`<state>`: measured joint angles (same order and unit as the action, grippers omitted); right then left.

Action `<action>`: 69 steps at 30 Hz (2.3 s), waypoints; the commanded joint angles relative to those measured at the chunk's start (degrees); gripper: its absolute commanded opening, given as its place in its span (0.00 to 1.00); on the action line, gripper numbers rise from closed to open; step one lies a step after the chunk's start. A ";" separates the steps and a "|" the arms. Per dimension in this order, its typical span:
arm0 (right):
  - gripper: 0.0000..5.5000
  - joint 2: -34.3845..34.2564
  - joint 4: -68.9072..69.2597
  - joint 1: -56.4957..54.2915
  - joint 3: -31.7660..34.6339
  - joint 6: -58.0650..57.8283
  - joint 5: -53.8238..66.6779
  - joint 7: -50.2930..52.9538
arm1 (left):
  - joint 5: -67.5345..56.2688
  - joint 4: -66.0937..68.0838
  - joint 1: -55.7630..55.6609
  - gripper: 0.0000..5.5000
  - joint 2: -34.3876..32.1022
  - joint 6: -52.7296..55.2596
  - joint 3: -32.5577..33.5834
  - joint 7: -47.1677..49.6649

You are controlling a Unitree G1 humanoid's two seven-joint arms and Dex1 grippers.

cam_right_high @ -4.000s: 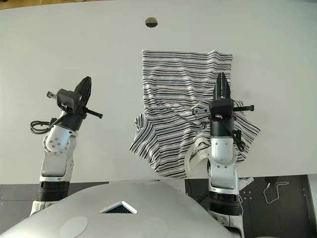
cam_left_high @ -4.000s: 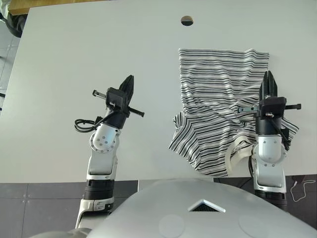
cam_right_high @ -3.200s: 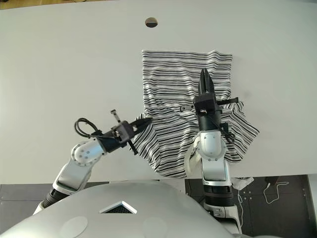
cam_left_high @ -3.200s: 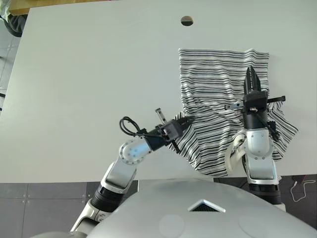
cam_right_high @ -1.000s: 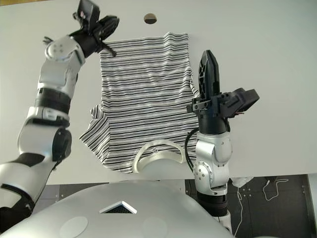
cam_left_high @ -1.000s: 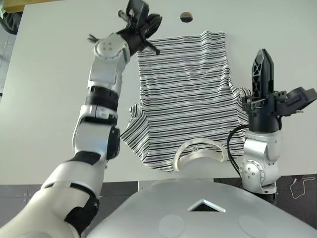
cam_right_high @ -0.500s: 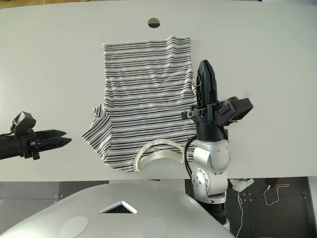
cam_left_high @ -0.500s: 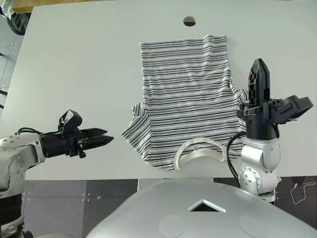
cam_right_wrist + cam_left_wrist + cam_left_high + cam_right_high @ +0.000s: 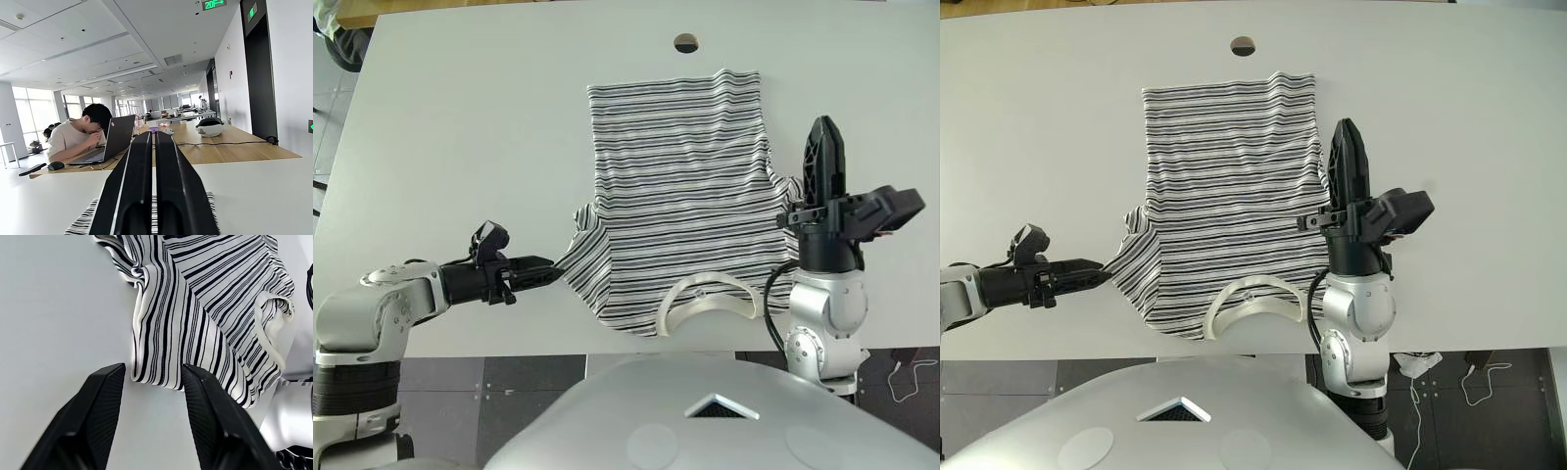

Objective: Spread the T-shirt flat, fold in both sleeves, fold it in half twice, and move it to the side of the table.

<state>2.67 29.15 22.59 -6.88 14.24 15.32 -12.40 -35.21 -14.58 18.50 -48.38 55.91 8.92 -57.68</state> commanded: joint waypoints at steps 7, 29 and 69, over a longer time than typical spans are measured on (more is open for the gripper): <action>0.02 0.08 -0.48 -0.89 0.69 -0.69 -1.34 1.09 | 2.07 0.12 1.94 0.23 0.35 0.57 -3.78 4.48; 0.02 -0.11 -2.20 -2.68 -1.14 -1.27 -3.39 1.23 | -1.59 -13.99 -13.95 0.02 4.03 2.03 -11.20 9.80; 0.38 21.99 -12.28 5.57 28.07 -50.10 14.23 -15.19 | -2.27 -23.35 -6.01 0.26 19.33 -1.17 -18.58 27.73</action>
<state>24.23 17.92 27.60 21.90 -33.53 29.50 -27.07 -37.91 -38.52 12.91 -29.04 55.31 -9.78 -30.58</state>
